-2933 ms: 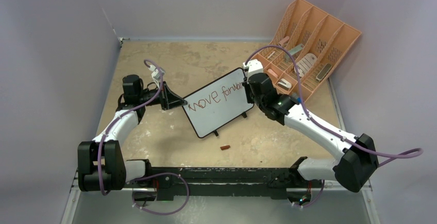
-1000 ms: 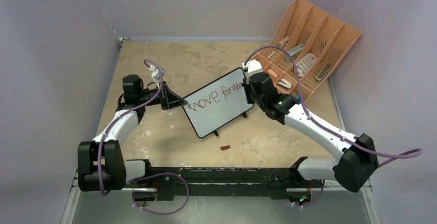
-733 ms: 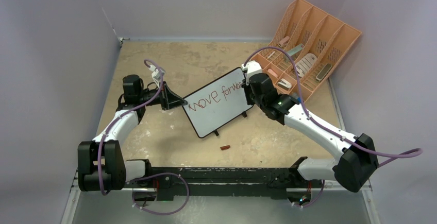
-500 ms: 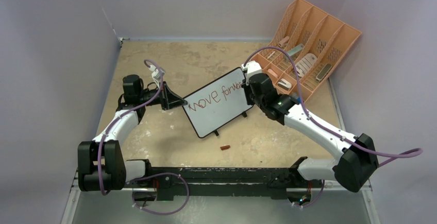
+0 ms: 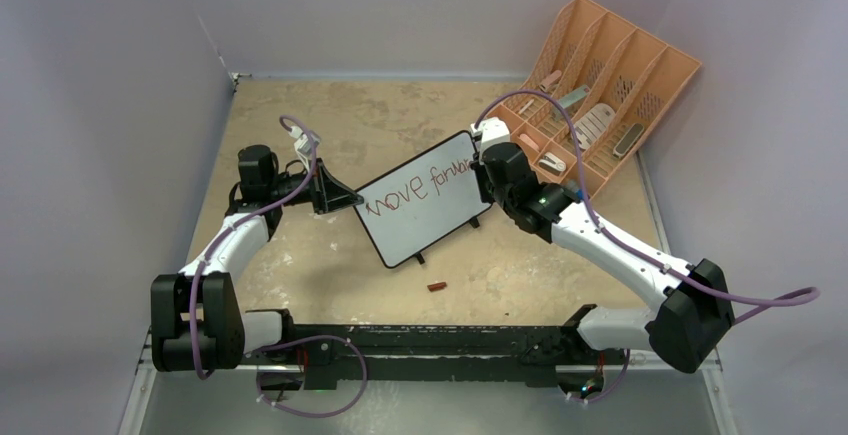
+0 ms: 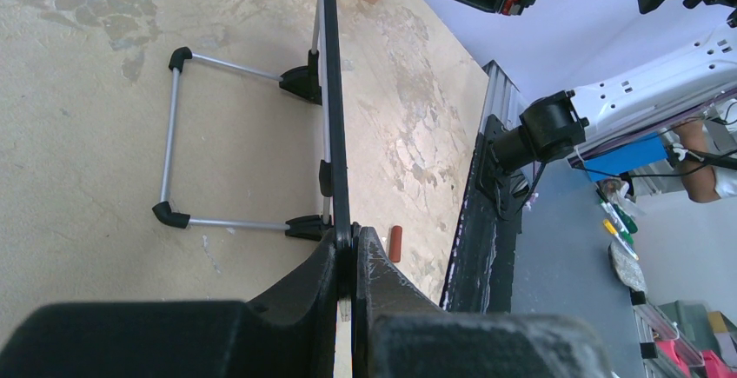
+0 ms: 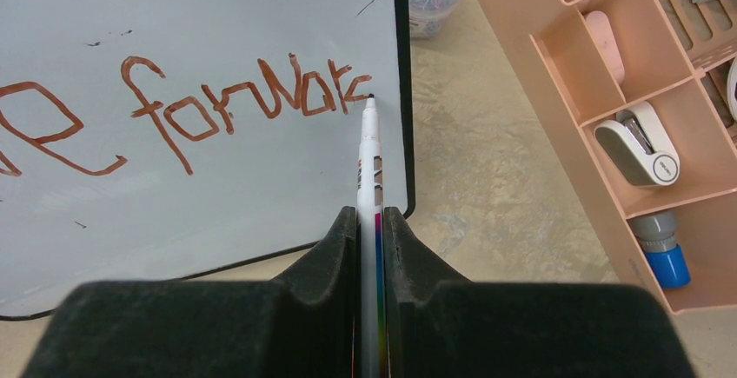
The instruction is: Write a sentence on the whiteboard
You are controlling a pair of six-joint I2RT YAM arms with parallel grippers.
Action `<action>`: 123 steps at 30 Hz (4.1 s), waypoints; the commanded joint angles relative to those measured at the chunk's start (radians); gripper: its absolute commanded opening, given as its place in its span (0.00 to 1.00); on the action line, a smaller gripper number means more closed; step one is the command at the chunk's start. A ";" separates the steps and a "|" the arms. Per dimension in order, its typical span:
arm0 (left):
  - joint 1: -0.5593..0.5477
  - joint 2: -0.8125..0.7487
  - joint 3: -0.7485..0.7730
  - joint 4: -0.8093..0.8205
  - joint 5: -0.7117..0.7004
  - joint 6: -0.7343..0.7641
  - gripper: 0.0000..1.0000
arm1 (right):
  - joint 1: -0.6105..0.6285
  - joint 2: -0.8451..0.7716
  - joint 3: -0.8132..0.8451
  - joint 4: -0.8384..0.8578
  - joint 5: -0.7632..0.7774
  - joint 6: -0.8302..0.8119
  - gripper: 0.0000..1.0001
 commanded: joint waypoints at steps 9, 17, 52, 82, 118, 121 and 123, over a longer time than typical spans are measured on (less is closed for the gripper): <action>-0.004 0.012 0.025 -0.004 -0.011 0.051 0.00 | -0.004 -0.021 0.053 0.012 -0.001 -0.002 0.00; -0.004 0.012 0.028 -0.007 -0.013 0.053 0.00 | -0.008 -0.016 0.089 0.033 0.024 -0.010 0.00; -0.003 0.008 0.027 -0.007 -0.013 0.054 0.00 | -0.019 0.019 0.073 0.035 -0.021 -0.002 0.00; -0.003 0.011 0.027 -0.006 -0.014 0.054 0.00 | -0.019 -0.005 0.016 0.004 -0.038 0.016 0.00; -0.005 0.006 0.028 -0.013 -0.029 0.050 0.00 | -0.019 -0.094 0.027 -0.013 0.015 0.033 0.00; -0.004 0.006 0.031 -0.023 -0.036 0.051 0.00 | -0.017 -0.111 0.026 -0.020 -0.010 0.026 0.00; -0.003 0.006 0.036 -0.031 -0.044 0.052 0.00 | -0.017 -0.124 0.021 -0.026 -0.031 0.037 0.00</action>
